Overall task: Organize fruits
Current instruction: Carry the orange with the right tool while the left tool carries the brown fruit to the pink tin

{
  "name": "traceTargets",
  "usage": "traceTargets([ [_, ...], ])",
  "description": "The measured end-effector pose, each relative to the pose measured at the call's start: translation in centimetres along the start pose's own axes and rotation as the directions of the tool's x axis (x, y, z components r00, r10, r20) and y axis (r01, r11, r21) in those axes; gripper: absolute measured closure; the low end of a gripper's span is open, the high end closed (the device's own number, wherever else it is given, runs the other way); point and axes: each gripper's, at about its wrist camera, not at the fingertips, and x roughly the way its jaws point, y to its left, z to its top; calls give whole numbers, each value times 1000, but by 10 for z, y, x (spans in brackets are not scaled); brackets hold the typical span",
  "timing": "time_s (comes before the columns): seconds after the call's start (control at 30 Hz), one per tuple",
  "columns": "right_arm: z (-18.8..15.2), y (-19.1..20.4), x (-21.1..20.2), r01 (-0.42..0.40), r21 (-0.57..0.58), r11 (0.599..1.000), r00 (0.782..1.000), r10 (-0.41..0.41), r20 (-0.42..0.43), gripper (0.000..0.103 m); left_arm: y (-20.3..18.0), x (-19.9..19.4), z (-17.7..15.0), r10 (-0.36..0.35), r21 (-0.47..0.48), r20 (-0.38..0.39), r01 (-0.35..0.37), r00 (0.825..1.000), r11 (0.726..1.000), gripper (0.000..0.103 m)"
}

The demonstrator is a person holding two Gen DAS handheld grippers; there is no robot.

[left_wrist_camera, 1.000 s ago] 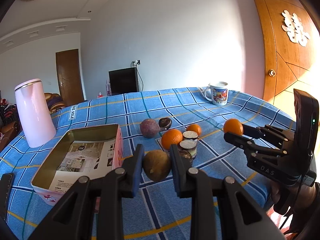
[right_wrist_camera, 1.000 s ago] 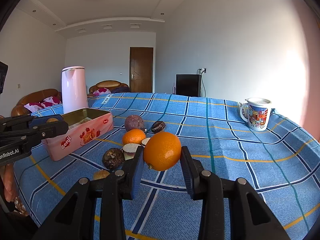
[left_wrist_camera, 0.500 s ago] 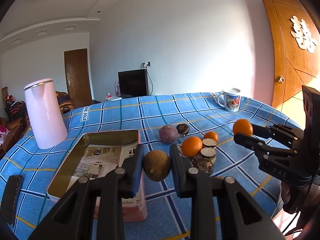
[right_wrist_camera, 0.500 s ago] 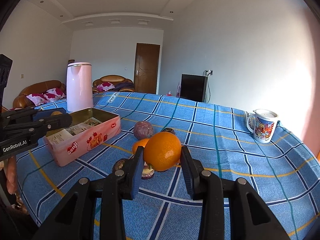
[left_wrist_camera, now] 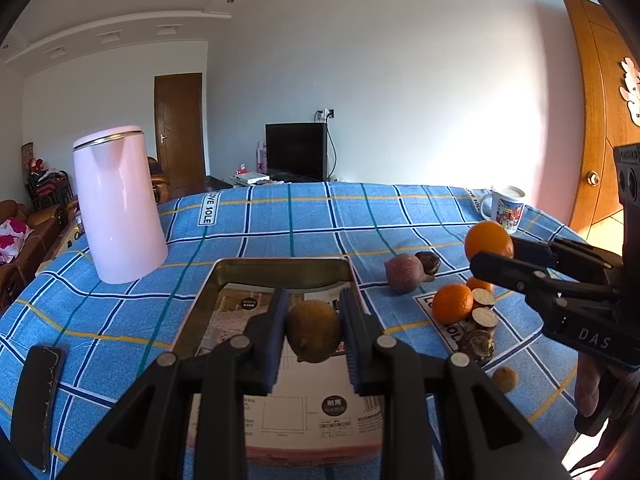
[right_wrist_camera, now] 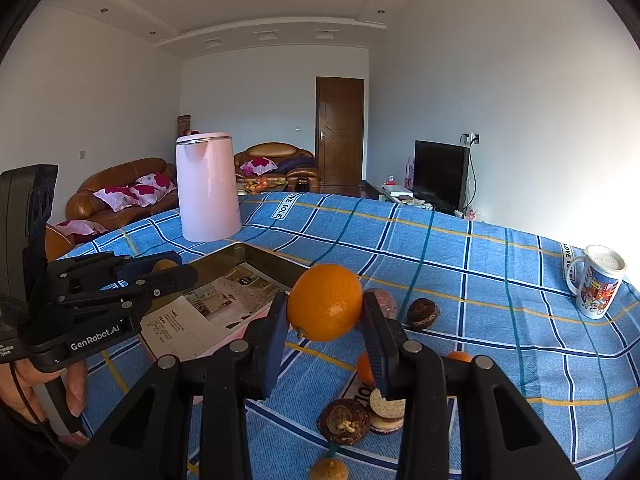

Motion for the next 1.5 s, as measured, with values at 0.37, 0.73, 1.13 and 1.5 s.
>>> traceTargets([
  [0.37,19,30,61,-63,-27,998,994,60,-89,65,33,26,2,23,-46,-76,-26,997,999,75],
  [0.73,23,58,97,-103,-59,993,983,93,-156,65,53,38,4,22,-75,-122,-31,992,997,75],
  [1.13,17,76,118,-126,-87,988,966,103,-235,65,60,53,-2,26,-82,-203,-43,979,996,75],
  [1.5,7,83,133,-143,-83,986,943,111,-314,65,64,57,-4,36,-73,-236,-54,971,996,75],
])
